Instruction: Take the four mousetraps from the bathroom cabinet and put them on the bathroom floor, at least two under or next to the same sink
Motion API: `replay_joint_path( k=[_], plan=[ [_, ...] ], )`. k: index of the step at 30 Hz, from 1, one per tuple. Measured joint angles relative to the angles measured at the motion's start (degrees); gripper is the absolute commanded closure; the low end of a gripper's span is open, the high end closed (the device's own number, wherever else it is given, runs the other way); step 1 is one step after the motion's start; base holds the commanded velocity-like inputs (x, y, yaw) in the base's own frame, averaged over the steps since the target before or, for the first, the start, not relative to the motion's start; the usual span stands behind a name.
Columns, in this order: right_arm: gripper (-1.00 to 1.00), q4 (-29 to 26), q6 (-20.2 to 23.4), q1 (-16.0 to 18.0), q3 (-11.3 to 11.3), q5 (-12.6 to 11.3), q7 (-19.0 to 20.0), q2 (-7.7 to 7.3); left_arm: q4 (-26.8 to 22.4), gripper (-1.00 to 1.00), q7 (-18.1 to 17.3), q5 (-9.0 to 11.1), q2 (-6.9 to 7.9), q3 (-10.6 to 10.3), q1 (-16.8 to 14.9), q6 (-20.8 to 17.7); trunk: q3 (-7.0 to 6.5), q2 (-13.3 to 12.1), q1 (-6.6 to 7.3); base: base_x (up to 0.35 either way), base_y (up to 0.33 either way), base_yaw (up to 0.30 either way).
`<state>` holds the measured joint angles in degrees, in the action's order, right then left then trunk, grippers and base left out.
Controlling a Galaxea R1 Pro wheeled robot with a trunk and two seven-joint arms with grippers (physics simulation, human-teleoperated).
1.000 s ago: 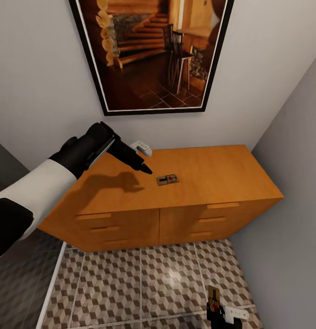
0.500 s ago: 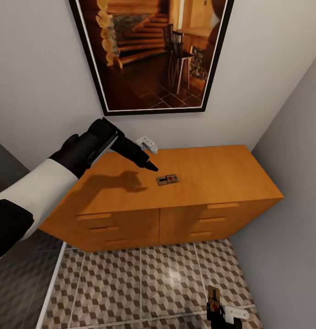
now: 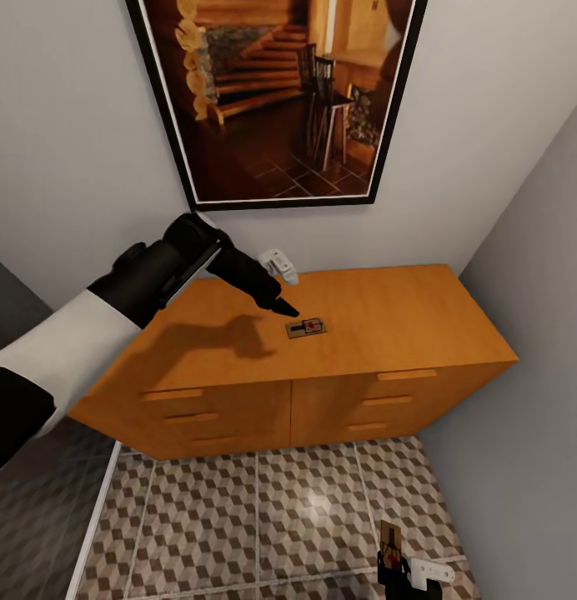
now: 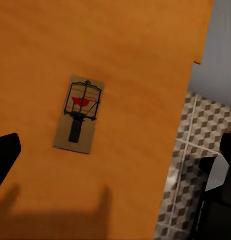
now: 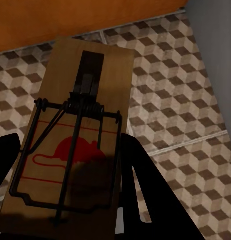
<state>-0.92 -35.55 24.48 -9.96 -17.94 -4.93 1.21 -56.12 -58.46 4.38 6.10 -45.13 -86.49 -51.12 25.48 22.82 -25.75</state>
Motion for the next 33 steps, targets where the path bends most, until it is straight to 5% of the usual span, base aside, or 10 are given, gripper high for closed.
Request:
replay_joint_path(
  k=[4, 9, 12, 15, 20, 26, 33],
  plan=[
    [1.00, 0.0, 0.0, 0.0, 0.0, 0.0, 0.0, 0.00, -0.7, -1.00, -1.1, -0.8, 0.94, -2.4, 0.0, 1.8, 0.00, 0.0, 0.00, 0.000, 0.000, 0.000],
    [1.00, 0.0, 0.0, 0.0, 0.0, 0.0, 0.0, 0.00, -4.0, -1.00, -7.5, -5.7, 3.27, -4.5, 0.0, 2.6, 0.00, 0.0, 0.00, 0.000, 0.000, 0.000],
    [1.00, 0.0, 0.0, 0.0, 0.0, 0.0, -0.1, 0.00, -5.4, -1.00, -13.3, -11.0, 3.98, -4.7, 0.0, 3.2, 0.00, 0.0, 0.00, 0.000, 0.000, 0.000],
    [1.00, 0.0, 0.0, 0.0, 0.0, 0.0, -0.1, 0.00, -6.4, -1.00, -21.2, -20.0, 4.29, -4.7, 0.0, 6.1, 0.00, 0.0, 0.00, 0.000, 0.000, 0.000],
    [1.00, 0.0, 0.0, 0.0, 0.0, 0.0, -0.1, 0.00, -6.8, -1.00, -30.1, -30.0, 4.22, -4.2, 0.0, 9.3, 0.00, 0.0, 0.00, 0.000, 0.000, 0.000],
    [1.00, 0.0, 0.0, 0.0, 0.0, 0.0, -0.1, 0.00, -6.9, -1.00, -31.1, -33.0, 4.15, -2.6, 0.0, 10.2, 0.00, 0.0, 0.00, 0.000, 0.000, 0.000],
    [1.00, 0.0, 0.0, 0.0, 0.0, 0.0, -0.1, 0.00, -6.7, -1.00, -31.1, -33.5, 4.09, -1.4, 0.0, 10.2, 0.00, 0.0, 0.00, 0.000, 0.000, 0.000]
  ],
)
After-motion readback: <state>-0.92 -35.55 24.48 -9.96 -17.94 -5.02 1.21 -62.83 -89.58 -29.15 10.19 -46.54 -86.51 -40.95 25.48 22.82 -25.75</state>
